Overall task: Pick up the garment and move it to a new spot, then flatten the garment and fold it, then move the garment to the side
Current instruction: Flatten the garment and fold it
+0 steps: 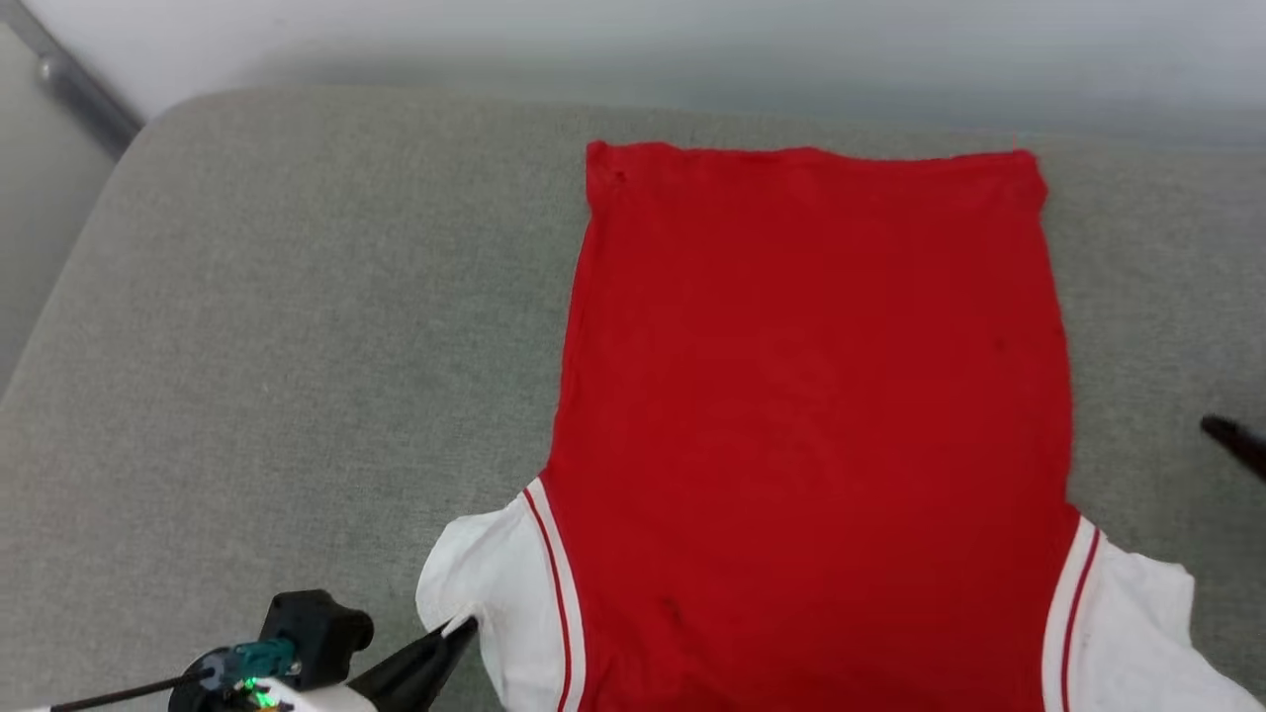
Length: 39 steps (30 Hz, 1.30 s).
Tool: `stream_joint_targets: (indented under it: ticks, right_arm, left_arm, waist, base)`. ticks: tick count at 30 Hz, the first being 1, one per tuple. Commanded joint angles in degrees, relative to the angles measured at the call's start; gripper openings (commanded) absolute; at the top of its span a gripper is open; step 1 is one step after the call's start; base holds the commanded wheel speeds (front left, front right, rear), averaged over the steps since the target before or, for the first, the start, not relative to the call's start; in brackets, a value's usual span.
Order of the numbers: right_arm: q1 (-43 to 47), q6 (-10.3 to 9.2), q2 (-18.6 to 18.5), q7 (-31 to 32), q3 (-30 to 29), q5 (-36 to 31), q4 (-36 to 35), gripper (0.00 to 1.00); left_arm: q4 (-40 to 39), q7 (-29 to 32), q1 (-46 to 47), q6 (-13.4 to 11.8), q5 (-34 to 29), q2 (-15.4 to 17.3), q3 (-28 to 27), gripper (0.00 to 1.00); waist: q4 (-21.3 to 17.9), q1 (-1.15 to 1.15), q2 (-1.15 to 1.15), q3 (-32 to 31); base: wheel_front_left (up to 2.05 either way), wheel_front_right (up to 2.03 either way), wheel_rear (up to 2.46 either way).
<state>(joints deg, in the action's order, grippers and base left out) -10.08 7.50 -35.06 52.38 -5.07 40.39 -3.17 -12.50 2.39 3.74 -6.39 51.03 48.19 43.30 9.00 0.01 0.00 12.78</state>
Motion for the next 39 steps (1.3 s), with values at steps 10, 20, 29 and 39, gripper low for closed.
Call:
stream_joint_targets:
  ticks: [10,20,29,39]
  right_arm:
    - [-29.2,-0.02,0.9,16.2,-3.5,-11.8,9.0,1.00]
    - [-44.0,-0.02,4.5,26.0,-9.3,-25.5,16.1,1.00]
    - [-42.5,-0.02,6.2,28.6,-11.2,-30.5,18.2,1.00]
    - [-37.9,-0.02,6.3,28.4,-12.1,-29.6,17.6,0.00]
  left_arm:
    - [-9.4,3.0,7.4,-0.6,-5.9,-2.0,1.6,0.00]
    - [-12.6,3.1,11.1,0.8,-9.3,-6.1,4.0,0.00]
    - [-11.9,1.6,11.7,0.7,-9.8,-8.3,4.6,0.00]
    - [-11.2,1.7,12.3,0.6,-10.0,-8.8,4.9,0.00]
  waist:
    - [12.1,-0.01,0.00,15.1]
    - [18.2,-0.01,0.00,21.0]
    - [20.7,-0.01,0.00,23.3]
    - [19.9,-0.01,0.00,22.0]
  base:
    - [0.00,0.00,0.00]
    - [0.00,0.00,0.00]
    - [0.00,0.00,0.00]
    - [0.00,0.00,0.00]
